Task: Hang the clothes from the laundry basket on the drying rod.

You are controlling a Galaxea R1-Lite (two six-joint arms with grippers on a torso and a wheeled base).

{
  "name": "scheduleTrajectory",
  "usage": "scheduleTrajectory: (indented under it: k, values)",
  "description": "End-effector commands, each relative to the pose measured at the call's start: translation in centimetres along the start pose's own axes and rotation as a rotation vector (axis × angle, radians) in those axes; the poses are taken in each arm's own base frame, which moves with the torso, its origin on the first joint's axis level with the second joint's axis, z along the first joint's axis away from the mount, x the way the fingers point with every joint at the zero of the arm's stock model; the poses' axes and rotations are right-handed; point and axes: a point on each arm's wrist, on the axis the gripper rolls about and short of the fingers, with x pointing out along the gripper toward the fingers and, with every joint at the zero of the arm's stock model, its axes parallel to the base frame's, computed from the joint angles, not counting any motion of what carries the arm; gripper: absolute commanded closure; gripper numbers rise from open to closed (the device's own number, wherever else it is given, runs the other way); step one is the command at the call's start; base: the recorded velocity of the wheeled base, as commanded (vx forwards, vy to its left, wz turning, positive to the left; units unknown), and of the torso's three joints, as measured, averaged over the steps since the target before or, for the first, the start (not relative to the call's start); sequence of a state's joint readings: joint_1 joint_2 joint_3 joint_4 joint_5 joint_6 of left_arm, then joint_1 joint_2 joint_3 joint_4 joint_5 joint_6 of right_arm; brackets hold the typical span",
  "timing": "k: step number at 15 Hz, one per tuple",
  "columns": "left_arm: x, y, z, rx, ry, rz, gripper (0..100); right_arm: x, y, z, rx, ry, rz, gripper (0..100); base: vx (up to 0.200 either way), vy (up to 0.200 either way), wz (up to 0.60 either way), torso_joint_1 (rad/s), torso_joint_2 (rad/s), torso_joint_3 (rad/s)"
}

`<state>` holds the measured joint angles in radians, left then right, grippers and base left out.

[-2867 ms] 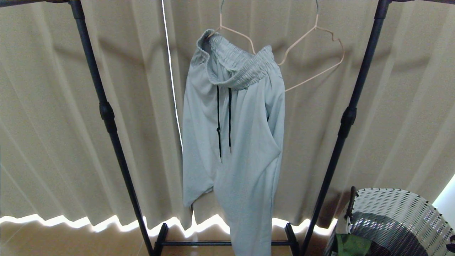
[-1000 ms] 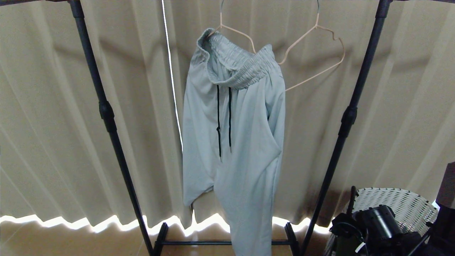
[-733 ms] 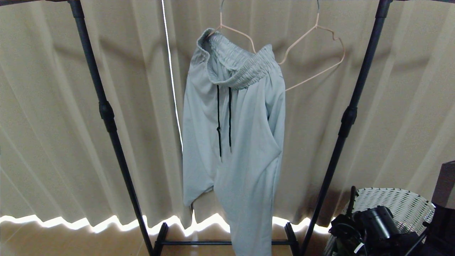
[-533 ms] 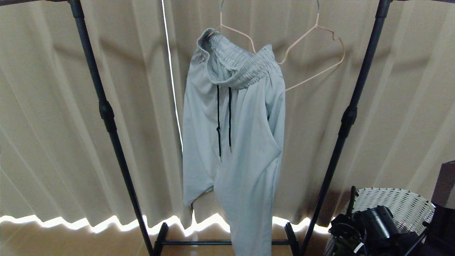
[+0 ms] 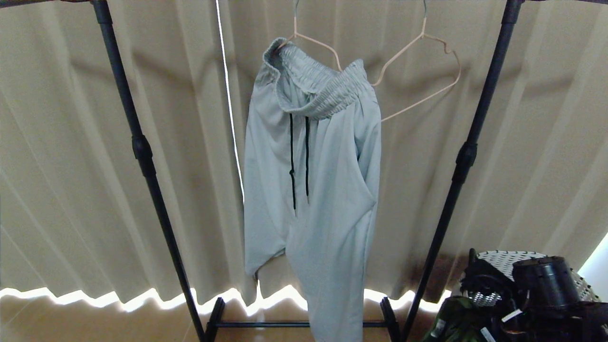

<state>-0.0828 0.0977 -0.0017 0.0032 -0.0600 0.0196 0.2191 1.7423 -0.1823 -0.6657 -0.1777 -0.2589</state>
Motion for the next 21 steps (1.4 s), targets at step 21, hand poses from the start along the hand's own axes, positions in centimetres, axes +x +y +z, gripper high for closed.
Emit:
scheduleTrajectory:
  k: [21]
  values:
    - [0.0,-0.1,0.0,0.060,0.002,-0.023,0,-14.5,-1.6,4.6,-0.020,-0.732,0.146,100,-0.095,0.000,0.00,0.001,0.00,0.001]
